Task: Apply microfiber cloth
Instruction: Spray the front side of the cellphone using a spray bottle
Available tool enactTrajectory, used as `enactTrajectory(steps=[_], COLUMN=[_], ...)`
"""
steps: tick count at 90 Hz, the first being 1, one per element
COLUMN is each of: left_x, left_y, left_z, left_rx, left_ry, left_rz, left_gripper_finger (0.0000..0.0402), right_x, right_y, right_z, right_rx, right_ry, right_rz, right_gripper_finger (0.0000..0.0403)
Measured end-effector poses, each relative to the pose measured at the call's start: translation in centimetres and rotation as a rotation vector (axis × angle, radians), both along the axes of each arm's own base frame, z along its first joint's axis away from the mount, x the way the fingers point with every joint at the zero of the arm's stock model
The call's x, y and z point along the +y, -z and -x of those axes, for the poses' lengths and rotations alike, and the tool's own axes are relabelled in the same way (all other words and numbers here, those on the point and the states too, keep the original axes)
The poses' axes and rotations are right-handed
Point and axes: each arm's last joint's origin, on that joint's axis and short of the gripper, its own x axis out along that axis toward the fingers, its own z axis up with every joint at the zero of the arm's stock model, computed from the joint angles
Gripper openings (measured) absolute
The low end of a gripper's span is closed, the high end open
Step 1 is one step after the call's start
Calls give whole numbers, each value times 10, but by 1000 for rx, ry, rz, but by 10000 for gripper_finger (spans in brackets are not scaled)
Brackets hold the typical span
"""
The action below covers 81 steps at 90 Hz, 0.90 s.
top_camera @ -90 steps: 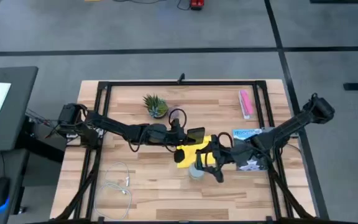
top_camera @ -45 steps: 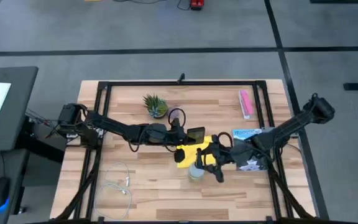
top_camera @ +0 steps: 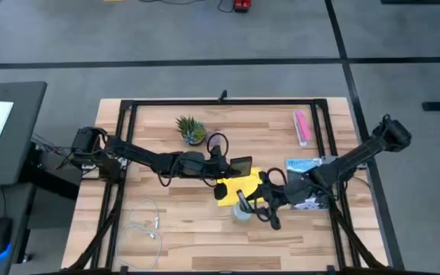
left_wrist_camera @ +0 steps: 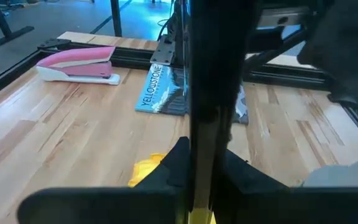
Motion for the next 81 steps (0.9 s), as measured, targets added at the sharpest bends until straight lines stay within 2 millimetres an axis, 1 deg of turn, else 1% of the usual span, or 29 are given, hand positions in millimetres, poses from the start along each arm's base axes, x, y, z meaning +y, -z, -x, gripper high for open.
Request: enactTrajectory(steps=[9, 18, 37, 46, 56, 72, 81], left_x=[0, 0, 0, 0, 3, 5, 5], left_y=[0, 0, 0, -2, -13, -31, -34], left_z=[0, 0, 0, 4, 13, 26, 29], left_rx=[2, 3, 6, 38, 67, 68, 66], left_ry=[1, 2, 2, 4, -33, -48, -47], left_rz=[-3, -13, -15, -38, -61, -76, -78], left_gripper_finger=[13, 13, 13, 13, 13, 13, 13], right_x=[3, 7, 17, 23, 29, 42, 52], right_y=[2, 4, 5, 5, 4, 2, 5], right_z=[2, 6, 13, 17, 23, 32, 33], right_rx=[23, 38, 31, 21, 5, -68, -116], right_ry=[-14, 2, 41, 54, 98, 236, 292], right_rz=[11, 28, 54, 62, 77, 80, 87], right_gripper_finger=[228, 244, 247, 248, 248, 249, 249])
